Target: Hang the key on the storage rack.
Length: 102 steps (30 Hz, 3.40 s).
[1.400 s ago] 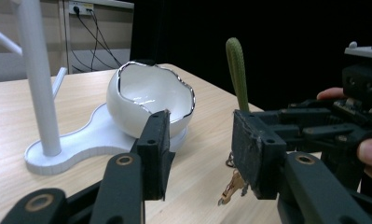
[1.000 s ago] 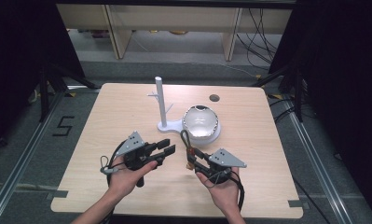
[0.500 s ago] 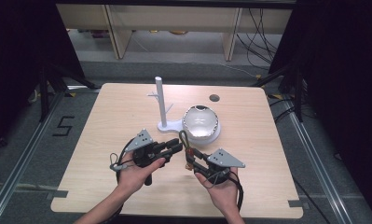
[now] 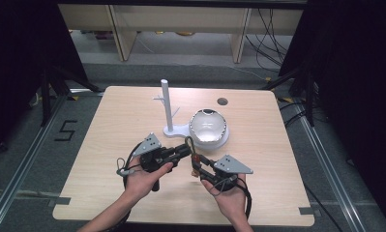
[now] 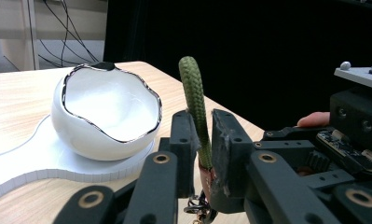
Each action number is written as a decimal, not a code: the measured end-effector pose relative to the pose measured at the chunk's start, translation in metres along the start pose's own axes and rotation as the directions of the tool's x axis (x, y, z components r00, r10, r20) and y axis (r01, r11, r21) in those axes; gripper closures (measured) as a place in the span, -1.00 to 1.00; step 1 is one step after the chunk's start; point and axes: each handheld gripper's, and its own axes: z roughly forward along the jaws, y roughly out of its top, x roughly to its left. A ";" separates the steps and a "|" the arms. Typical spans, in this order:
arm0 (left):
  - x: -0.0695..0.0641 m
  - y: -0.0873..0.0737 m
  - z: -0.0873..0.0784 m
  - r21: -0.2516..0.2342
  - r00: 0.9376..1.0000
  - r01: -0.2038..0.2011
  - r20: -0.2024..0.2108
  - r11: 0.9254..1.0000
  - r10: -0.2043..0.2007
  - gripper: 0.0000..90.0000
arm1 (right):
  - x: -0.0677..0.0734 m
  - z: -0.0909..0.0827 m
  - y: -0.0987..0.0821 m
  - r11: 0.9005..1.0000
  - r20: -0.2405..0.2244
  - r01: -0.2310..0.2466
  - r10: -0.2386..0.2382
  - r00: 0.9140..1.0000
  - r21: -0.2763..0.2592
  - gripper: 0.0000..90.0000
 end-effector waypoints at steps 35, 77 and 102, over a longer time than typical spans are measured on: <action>-0.007 0.006 -0.004 -0.022 0.999 -0.041 0.010 0.999 0.041 0.86 | 0.005 -0.003 0.006 0.998 0.042 0.061 -0.060 0.997 -0.021 0.51; 0.016 0.017 -0.030 -0.030 0.964 -0.191 -0.195 0.981 0.182 0.86 | -0.002 -0.011 0.001 0.999 0.055 0.029 -0.030 0.998 0.027 0.16; 0.051 0.028 -0.060 -0.041 0.920 -0.203 -0.351 0.978 0.176 0.86 | -0.018 -0.032 -0.013 0.998 0.097 0.016 -0.022 0.995 0.066 0.13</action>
